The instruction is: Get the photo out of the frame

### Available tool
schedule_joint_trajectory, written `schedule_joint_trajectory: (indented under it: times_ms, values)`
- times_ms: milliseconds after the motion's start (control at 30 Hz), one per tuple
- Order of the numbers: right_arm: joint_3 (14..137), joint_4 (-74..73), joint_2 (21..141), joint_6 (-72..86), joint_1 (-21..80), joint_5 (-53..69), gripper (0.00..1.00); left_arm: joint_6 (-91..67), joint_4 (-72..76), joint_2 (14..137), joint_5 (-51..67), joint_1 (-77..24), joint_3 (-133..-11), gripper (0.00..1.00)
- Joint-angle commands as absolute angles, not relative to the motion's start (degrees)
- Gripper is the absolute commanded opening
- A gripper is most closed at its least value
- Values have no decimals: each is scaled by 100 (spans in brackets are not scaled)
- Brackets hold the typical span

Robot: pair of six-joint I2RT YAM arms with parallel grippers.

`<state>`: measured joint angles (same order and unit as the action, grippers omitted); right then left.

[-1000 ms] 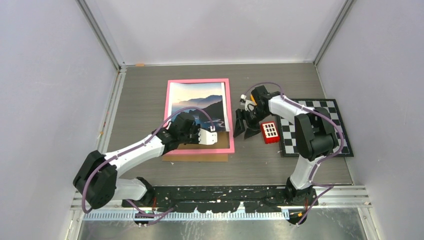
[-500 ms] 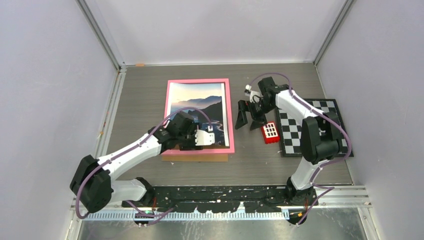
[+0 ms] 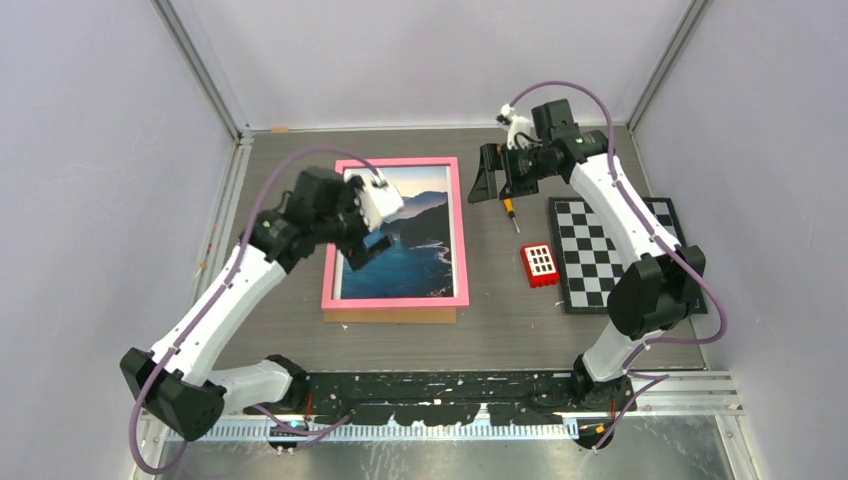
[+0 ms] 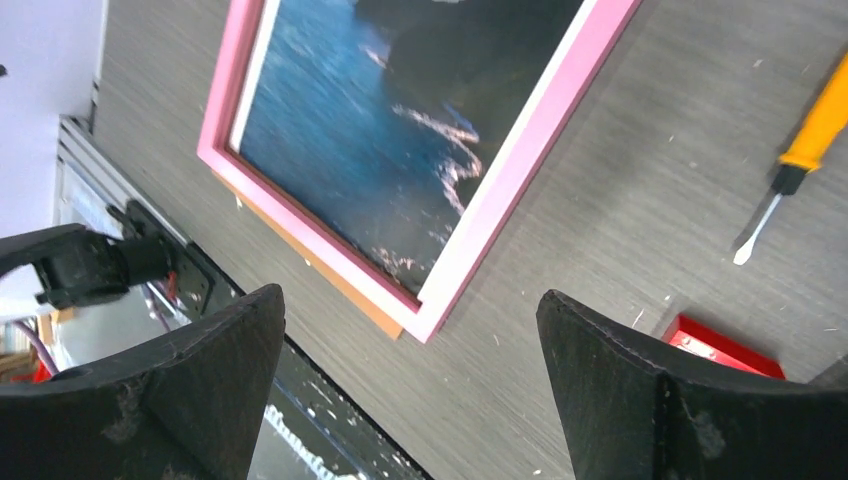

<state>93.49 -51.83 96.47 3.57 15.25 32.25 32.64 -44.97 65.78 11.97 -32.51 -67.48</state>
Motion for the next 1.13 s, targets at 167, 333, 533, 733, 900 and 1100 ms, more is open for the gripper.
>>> schedule_joint_trajectory:
  times_ms: [167,333,533,733,900,1100]
  values:
    - [9988,-4756,9230,1437,721,2446,100,848,-5870,8116,1570,-1281,-9452,100]
    - [9589,-4908,9441,1227,-328,3377,100,558,-6367,8950,2536,140,-10110,100]
    - [9346,-5674,9973,-168,-810,3405,100,738,-6613,9495,2573,1048,-10083,100]
    - [8730,-5743,10175,-700,-1015,3201,100,792,-6118,9561,2226,1335,-9149,100]
    - [8473,-5590,10225,-718,-1027,3145,100,745,-5797,9717,2139,1412,-8696,100]
    - [8730,-5487,10295,-346,-1024,3073,100,621,-5746,9883,2078,1415,-8989,100]
